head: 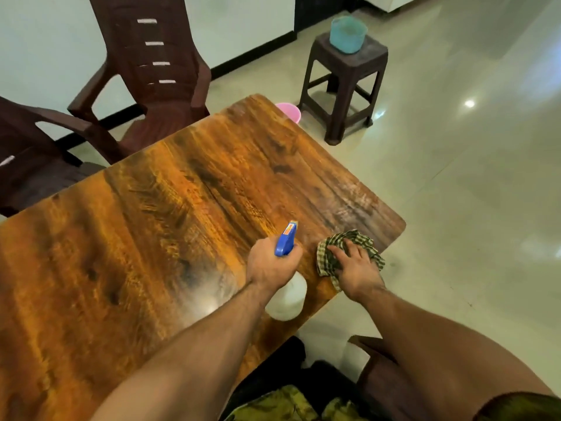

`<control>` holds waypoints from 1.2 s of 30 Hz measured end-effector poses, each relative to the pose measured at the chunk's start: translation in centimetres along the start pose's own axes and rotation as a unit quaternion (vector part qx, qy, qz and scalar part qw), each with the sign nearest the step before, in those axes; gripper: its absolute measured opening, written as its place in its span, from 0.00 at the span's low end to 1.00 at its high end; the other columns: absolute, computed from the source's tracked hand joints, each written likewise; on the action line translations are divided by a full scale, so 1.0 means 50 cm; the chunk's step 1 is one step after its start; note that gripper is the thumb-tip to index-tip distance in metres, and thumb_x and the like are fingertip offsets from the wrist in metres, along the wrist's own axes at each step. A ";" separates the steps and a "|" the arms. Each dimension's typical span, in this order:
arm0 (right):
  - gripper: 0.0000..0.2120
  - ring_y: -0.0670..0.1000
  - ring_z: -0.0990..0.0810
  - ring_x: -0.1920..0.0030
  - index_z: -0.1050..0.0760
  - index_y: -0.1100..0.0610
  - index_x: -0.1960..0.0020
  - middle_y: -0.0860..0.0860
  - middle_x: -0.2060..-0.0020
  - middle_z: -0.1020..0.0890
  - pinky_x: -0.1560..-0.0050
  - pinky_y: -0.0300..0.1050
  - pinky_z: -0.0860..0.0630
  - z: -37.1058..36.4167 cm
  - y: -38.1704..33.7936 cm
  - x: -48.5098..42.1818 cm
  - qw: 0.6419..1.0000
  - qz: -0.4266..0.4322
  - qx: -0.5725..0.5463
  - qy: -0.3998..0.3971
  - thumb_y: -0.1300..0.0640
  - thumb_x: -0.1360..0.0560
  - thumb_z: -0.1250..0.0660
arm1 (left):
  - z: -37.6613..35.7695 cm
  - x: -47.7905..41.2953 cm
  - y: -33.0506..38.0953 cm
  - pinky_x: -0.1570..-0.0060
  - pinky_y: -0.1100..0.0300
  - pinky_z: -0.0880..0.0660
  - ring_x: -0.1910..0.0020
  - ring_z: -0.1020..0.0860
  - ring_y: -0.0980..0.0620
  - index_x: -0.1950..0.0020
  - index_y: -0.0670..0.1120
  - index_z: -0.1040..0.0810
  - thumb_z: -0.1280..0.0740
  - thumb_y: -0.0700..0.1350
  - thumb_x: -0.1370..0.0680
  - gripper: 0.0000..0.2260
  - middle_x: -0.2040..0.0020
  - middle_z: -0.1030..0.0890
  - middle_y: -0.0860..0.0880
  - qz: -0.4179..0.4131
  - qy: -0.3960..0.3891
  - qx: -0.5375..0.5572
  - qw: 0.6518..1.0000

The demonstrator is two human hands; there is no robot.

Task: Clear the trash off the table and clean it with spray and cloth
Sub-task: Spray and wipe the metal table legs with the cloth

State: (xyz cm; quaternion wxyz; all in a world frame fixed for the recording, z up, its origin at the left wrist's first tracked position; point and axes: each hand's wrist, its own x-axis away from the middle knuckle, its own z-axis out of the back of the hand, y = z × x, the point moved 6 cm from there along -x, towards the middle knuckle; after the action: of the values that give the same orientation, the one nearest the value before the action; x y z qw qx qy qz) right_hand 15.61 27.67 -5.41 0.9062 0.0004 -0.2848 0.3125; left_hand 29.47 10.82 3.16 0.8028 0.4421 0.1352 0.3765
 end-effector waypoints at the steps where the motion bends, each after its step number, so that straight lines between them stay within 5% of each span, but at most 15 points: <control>1: 0.31 0.58 0.50 0.21 0.47 0.37 0.22 0.50 0.19 0.50 0.25 0.61 0.44 0.011 0.004 -0.013 1.000 -0.007 0.003 0.004 0.57 0.19 0.41 | -0.009 -0.012 0.012 0.72 0.50 0.34 0.76 0.37 0.53 0.73 0.47 0.36 0.36 0.54 0.29 0.18 0.77 0.35 0.52 -0.002 0.001 0.001 1.000; 6: 0.29 0.59 0.46 0.24 0.42 0.37 0.24 0.52 0.22 0.44 0.27 0.64 0.39 0.081 0.033 -0.119 1.000 -0.007 -0.009 0.019 0.57 0.20 0.41 | -0.071 -0.105 0.073 0.73 0.57 0.39 0.76 0.38 0.54 0.74 0.50 0.38 0.35 0.53 0.29 0.18 0.78 0.36 0.54 0.008 0.013 0.030 0.999; 11: 0.27 0.58 0.40 0.26 0.39 0.38 0.25 0.53 0.25 0.39 0.28 0.60 0.35 0.169 0.126 -0.236 0.997 0.002 -0.035 0.066 0.52 0.22 0.39 | -0.139 -0.217 0.126 0.72 0.53 0.37 0.76 0.37 0.54 0.73 0.46 0.34 0.35 0.52 0.29 0.17 0.78 0.35 0.53 0.035 0.044 0.026 0.998; 15: 0.25 0.56 0.36 0.32 0.33 0.43 0.28 0.53 0.32 0.34 0.34 0.54 0.26 0.238 0.179 -0.348 0.991 0.092 -0.067 0.076 0.56 0.23 0.36 | -0.201 -0.314 0.183 0.72 0.56 0.39 0.76 0.37 0.53 0.72 0.46 0.36 0.35 0.53 0.29 0.17 0.77 0.37 0.53 0.063 0.098 0.024 0.993; 18: 0.24 0.59 0.31 0.35 0.30 0.45 0.30 0.55 0.37 0.31 0.36 0.55 0.25 0.278 0.193 -0.459 0.980 0.139 -0.144 0.017 0.63 0.24 0.38 | -0.233 -0.373 0.225 0.72 0.57 0.40 0.75 0.39 0.53 0.72 0.47 0.38 0.35 0.53 0.29 0.17 0.77 0.37 0.53 0.093 0.164 0.026 0.982; 21: 0.23 0.61 0.24 0.44 0.27 0.42 0.35 0.53 0.42 0.31 0.54 0.58 0.16 0.333 0.198 -0.556 0.964 0.172 -0.197 -0.044 0.64 0.23 0.39 | -0.265 -0.402 0.263 0.73 0.59 0.38 0.76 0.37 0.54 0.72 0.48 0.36 0.34 0.53 0.28 0.17 0.77 0.35 0.53 0.155 0.239 0.033 0.958; 25: 0.23 0.59 0.24 0.42 0.28 0.43 0.33 0.53 0.40 0.29 0.48 0.57 0.18 0.395 0.173 -0.621 0.949 0.277 -0.135 -0.071 0.64 0.23 0.39 | -0.312 -0.414 0.308 0.73 0.60 0.38 0.77 0.38 0.55 0.73 0.51 0.38 0.34 0.52 0.30 0.17 0.78 0.37 0.55 0.194 0.316 0.078 0.925; 31: 0.25 0.58 0.22 0.47 0.27 0.42 0.34 0.51 0.42 0.28 0.59 0.55 0.16 0.443 0.142 -0.708 0.933 0.336 -0.031 -0.127 0.63 0.25 0.39 | -0.393 -0.460 0.319 0.75 0.50 0.32 0.76 0.36 0.53 0.72 0.51 0.36 0.32 0.53 0.30 0.17 0.77 0.35 0.54 0.252 0.389 0.113 0.879; 36: 0.23 0.55 0.18 0.67 0.23 0.45 0.39 0.53 0.49 0.26 0.77 0.52 0.20 0.469 0.094 -0.821 0.919 0.355 0.004 -0.173 0.66 0.27 0.41 | -0.436 -0.559 0.329 0.71 0.69 0.36 0.75 0.33 0.56 0.63 0.51 0.31 0.29 0.51 0.27 0.12 0.72 0.32 0.55 0.273 0.381 0.030 0.883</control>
State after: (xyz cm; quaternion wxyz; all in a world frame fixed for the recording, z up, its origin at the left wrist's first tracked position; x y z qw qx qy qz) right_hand -25.51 4.02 -7.79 0.6724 -0.0431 -0.4177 0.6096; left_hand -9.50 9.19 0.78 0.5414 0.3082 0.3157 0.7157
